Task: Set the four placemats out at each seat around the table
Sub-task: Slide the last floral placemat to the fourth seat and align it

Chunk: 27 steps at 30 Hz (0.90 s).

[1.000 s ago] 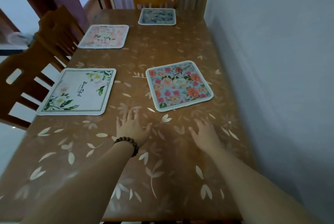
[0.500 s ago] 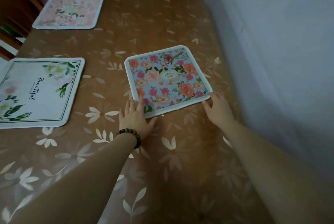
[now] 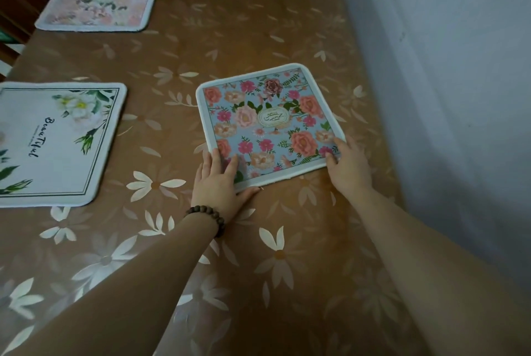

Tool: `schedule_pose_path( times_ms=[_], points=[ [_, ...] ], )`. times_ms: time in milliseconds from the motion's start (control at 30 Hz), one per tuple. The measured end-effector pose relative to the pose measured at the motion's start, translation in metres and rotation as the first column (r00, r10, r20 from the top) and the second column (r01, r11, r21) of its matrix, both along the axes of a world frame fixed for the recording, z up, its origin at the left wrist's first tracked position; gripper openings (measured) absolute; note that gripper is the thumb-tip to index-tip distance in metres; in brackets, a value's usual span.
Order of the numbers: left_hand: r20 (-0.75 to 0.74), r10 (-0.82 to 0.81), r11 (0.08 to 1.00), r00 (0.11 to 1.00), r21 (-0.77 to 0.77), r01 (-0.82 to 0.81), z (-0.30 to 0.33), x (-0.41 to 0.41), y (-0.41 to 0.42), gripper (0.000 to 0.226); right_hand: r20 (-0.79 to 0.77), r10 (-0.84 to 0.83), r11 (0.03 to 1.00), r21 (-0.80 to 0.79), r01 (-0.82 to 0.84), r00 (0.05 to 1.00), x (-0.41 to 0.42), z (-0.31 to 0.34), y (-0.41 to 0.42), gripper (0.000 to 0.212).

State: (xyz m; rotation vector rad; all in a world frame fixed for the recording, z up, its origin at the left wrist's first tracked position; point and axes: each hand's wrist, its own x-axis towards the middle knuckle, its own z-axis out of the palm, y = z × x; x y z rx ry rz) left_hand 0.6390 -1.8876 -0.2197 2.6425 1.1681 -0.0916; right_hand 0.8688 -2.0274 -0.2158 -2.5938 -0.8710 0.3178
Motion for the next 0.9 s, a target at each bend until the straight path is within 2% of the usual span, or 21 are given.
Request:
schedule_pose_path(
  times_ms=[333, 567, 667, 767, 900],
  points=[
    [0.021, 0.052, 0.997, 0.998, -0.066, -0.051, -0.001, -0.019, -0.019, 0.073, 0.008, -0.009, 0.997, -0.078, 0.01, 1.0, -0.049, 0.003, -0.024, 0.051],
    [-0.061, 0.082, 0.992, 0.995, -0.095, -0.087, 0.006, -0.061, -0.037, 0.069, 0.011, 0.051, 0.99, -0.132, -0.049, 0.999, -0.11, 0.007, -0.054, 0.054],
    [-0.081, 0.055, 0.989, 0.995, -0.134, -0.066, 0.01, -0.08, -0.047, 0.071, -0.037, 0.084, 0.986, -0.144, -0.089, 0.996, -0.142, 0.011, -0.061, 0.056],
    [-0.085, 0.038, 0.984, 0.996, -0.169, -0.052, 0.014, -0.098, -0.056, 0.073, -0.108, 0.155, 0.979, -0.119, -0.168, 0.982, -0.182, 0.016, -0.065, 0.057],
    [-0.07, 0.048, 0.98, 0.996, -0.189, -0.06, 0.018, -0.118, -0.066, 0.074, -0.135, 0.382, 0.919, -0.055, -0.391, 0.914, -0.243, 0.016, -0.058, 0.061]
  ],
)
